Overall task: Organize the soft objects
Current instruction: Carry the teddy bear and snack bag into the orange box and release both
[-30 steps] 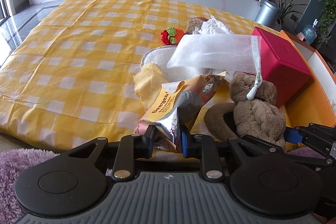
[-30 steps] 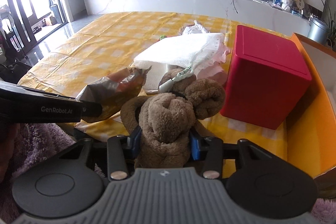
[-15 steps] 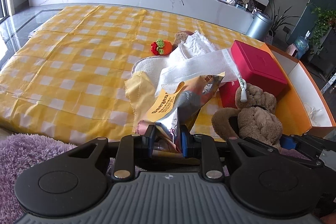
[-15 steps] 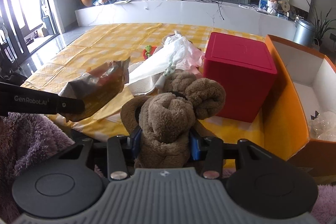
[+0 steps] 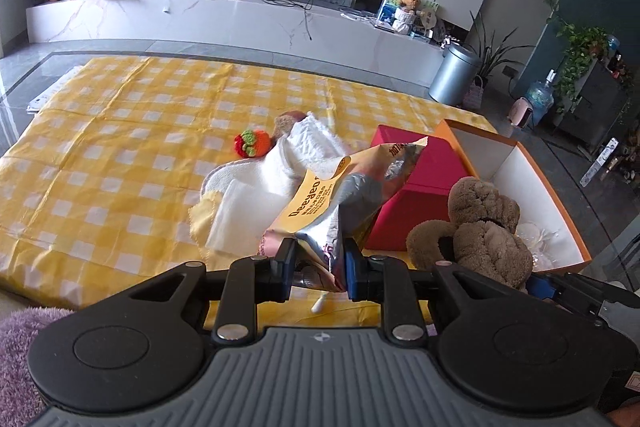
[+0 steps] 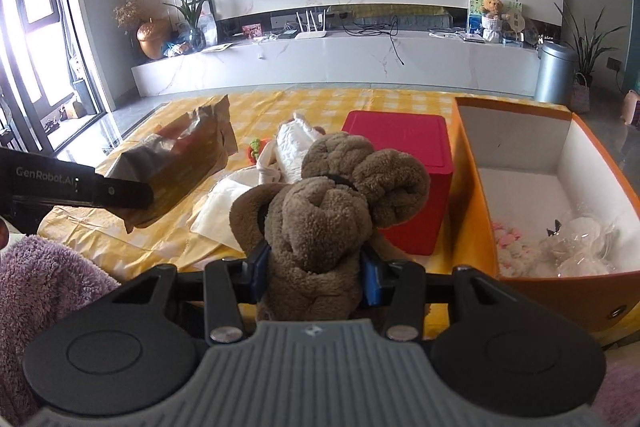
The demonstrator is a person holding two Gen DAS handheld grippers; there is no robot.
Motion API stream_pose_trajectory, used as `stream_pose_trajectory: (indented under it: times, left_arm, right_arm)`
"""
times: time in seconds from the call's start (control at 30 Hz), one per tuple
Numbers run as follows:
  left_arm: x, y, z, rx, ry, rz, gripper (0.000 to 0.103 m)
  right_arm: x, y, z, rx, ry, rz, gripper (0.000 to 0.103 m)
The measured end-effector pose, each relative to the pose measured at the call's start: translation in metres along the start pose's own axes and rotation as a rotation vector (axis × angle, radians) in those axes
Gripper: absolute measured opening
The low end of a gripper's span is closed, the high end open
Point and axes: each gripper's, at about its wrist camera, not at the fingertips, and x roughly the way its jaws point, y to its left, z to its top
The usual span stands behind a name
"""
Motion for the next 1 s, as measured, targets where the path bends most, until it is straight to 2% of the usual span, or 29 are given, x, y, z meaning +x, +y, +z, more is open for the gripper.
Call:
stream_pose_trajectory:
  times: [0.23, 0.5, 0.83, 1.0]
  left_arm:
    - [0.011, -0.054, 0.034, 0.093, 0.027, -0.110, 0.027]
    - [0.050, -0.136, 0.065, 0.271, 0.078, -0.210, 0.027]
    - [0.118, -0.216, 0.081, 0.476, 0.157, -0.242, 0.027]
    - [0.161, -0.244, 0.077, 0.568, 0.203, -0.224, 0.027]
  right_arm:
    - [-0.016, -0.030, 0.026, -0.102, -0.019, -0.059, 0.045]
    - [-0.026, -0.076, 0.059, -0.214, -0.005, -0.148, 0.045]
    - [-0.002, -0.148, 0.074, -0.300, 0.117, -0.283, 0.045]
    - [0.022, -0.182, 0.075, -0.295, 0.177, -0.299, 0.045]
